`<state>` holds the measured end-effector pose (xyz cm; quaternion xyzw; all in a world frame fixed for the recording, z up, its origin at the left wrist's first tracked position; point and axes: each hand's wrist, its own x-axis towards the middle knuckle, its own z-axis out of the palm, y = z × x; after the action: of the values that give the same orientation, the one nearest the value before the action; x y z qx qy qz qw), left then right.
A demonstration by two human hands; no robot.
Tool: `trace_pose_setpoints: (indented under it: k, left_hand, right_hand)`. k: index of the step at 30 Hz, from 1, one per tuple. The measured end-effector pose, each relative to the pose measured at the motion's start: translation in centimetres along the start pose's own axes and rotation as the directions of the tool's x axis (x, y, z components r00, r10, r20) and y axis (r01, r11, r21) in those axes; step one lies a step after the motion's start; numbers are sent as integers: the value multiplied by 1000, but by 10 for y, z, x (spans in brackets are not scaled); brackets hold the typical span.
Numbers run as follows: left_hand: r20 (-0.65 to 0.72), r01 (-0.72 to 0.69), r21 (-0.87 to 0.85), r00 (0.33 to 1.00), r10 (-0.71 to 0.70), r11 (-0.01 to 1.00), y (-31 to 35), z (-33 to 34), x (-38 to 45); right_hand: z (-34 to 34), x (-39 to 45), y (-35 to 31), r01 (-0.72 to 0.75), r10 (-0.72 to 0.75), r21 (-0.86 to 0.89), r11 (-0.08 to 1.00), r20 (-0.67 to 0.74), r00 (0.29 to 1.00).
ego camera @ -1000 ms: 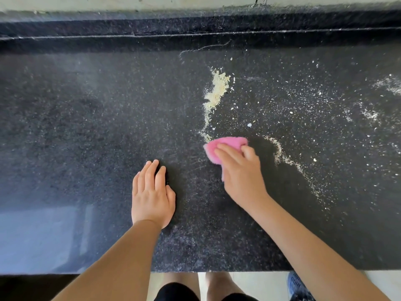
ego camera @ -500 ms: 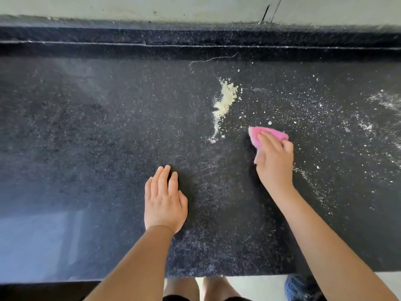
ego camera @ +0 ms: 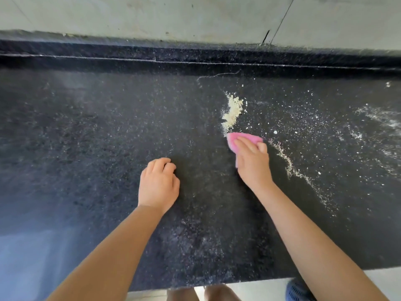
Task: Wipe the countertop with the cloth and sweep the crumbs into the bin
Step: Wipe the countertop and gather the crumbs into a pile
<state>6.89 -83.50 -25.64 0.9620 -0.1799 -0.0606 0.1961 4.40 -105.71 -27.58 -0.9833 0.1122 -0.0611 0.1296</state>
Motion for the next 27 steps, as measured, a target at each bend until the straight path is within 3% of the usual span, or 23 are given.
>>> trace_pose_setpoints:
  k: [3, 5, 11, 17, 23, 27]
  left_hand:
    - [20, 35, -73, 999, -34, 997, -5, -5, 22]
    - [-17, -12, -96, 1000, 10, 995, -9, -5, 37]
    - [-80, -60, -88, 995, 53, 994, -8, -8, 84]
    - [-24, -26, -79, 999, 24, 997, -4, -9, 121]
    - [-18, -56, -139, 998, 54, 989, 2, -5, 148]
    - [9, -66, -122, 998, 68, 990, 7, 4, 165]
  right_hand:
    - [-16, -2, 38, -176, 175, -20, 984, -52, 983]
    - [-23, -2, 40, -186, 184, -12, 982, -92, 978]
    - [3, 28, -41, 126, -127, -17, 992, -184, 975]
    - [22, 63, -44, 113, -122, -67, 991, -134, 984]
    - [-6, 42, 39, -211, 201, -81, 974, -110, 973]
    - [-21, 40, 55, -358, 364, 66, 932, -195, 911]
